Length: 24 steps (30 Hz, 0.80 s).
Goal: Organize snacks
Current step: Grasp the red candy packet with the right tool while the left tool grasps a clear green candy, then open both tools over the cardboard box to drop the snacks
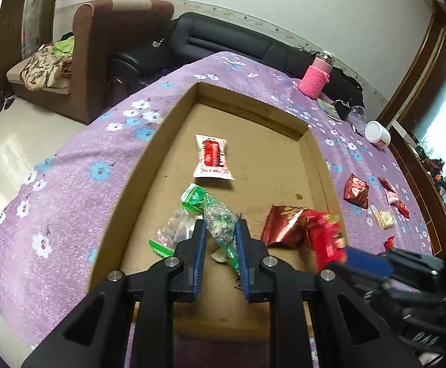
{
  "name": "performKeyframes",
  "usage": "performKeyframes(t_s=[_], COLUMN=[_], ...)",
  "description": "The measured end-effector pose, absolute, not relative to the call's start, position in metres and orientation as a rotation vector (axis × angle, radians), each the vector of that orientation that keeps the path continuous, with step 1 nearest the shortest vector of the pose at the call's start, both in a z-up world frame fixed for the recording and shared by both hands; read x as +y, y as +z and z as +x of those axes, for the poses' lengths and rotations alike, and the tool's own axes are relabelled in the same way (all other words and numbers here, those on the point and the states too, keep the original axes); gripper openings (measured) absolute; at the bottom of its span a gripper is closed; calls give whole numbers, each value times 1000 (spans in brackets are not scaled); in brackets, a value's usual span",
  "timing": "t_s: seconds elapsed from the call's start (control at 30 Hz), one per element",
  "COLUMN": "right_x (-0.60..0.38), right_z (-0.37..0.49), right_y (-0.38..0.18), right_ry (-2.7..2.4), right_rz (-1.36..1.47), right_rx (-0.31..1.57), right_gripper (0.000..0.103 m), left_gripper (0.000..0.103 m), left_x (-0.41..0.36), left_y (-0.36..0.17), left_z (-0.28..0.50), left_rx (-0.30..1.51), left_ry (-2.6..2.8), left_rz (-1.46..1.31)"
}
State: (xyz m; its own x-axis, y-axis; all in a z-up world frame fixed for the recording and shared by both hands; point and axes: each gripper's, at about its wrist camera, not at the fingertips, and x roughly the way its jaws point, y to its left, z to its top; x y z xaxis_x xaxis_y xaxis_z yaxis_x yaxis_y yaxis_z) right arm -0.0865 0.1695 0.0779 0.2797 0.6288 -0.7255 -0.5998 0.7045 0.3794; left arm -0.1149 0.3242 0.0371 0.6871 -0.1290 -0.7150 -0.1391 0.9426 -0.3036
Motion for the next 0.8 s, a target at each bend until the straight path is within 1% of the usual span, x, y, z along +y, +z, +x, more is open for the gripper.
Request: performKeyframes(t_s=[0.07,0.13,0.2,0.33,0.4,0.43,0.47,0.5,0.6,0.67,0.8], right_x=[177,182,184,182,177,174,170,163,139,121,65], right_z=[-86,-84,-83,-83,-87,-88,-90,-91,-93,-94,-93], right_y=[72,65,62,63,70,74,78,83,94,99,105], right_ry=[820,811,791,785,789,789,787,782,756,730,619], right_rz=[18,7,-5,4,19,25,31,42,87,118,170], right_rx=[1002,1013,1010,996,979,966,954,936,900,881,840], right_gripper=[28,29,28,29,29,29,29,29,35,38,38], left_gripper=[20,25,41,54,66,70,75,77,80,83,85], left_x=[326,328,331,335,339,340,342,342,339,334,322], left_y=[39,41,43,53,58,60,63,65,72,76,84], left_z=[-116,-119,-122,-128,-132,-133,-136,-136,-140,-142,-145], left_rx=[812,804,791,750,732,724,715,712,692,681,662], left_ry=[4,-7,-7,-4,6,14,21,20,-11,-23,-75], left_rz=[-356,-370,-380,-413,-429,-437,-449,-456,-487,-486,-501])
